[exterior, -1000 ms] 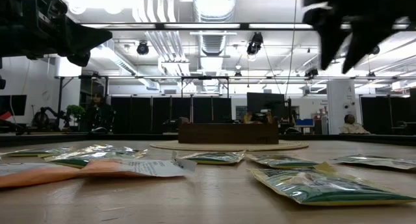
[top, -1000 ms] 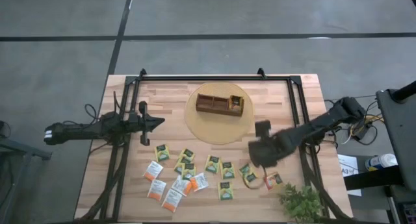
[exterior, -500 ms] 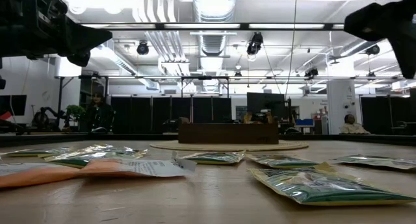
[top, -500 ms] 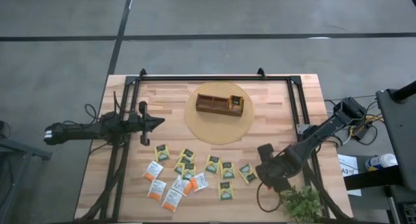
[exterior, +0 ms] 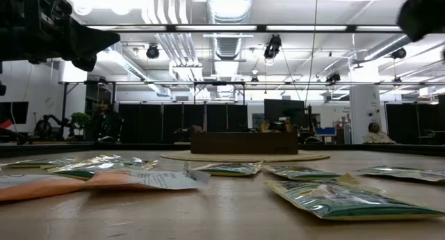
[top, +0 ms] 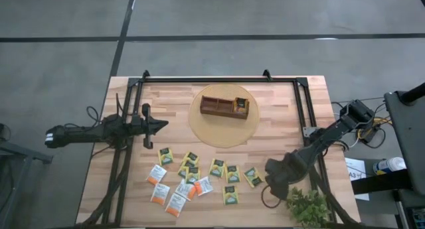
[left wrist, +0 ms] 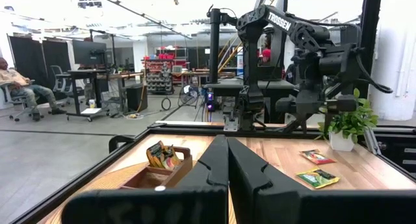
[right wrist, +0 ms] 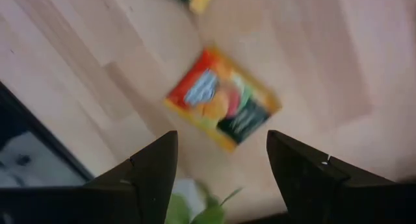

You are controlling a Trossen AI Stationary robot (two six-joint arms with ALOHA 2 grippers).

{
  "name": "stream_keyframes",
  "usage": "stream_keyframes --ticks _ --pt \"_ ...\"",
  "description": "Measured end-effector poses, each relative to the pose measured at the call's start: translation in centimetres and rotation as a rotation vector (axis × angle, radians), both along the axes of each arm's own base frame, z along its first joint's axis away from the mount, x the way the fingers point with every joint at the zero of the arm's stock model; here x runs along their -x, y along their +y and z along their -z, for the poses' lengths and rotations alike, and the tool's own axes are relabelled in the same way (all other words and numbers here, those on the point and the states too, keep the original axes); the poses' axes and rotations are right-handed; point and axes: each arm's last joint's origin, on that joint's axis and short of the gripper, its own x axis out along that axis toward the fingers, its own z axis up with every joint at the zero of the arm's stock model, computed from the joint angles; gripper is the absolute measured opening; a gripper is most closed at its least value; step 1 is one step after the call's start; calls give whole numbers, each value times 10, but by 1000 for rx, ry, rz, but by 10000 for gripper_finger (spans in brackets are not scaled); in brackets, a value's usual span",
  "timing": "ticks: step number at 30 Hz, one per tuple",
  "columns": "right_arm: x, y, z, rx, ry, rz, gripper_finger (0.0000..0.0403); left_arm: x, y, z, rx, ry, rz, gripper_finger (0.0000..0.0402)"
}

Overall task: Pick & Place Tea
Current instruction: Put the orange tea bag into the right section of wooden organizer

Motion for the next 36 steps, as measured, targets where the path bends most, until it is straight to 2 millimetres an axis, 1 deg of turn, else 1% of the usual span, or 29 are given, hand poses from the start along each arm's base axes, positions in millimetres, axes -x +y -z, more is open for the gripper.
stream_keyframes --ticks 5,8,14,17,24,29,36 --pt "9 8 2 14 60 202 233 0 0 0 0 0 0 0" --pt "13 10 5 32 80 285 233 0 0 0 0 0 0 0" --pt "18 6 16 75 116 428 233 0 0 0 0 0 1 0" --pt "18 7 20 68 121 489 233 0 0 0 0 0 0 0" --pt "22 7 30 76 112 588 233 0 0 0 0 0 0 0" --pt "27 2 42 96 116 585 233 0 0 0 0 0 0 0" --pt "30 -1 54 105 77 594 230 0 0 0 0 0 0 0"
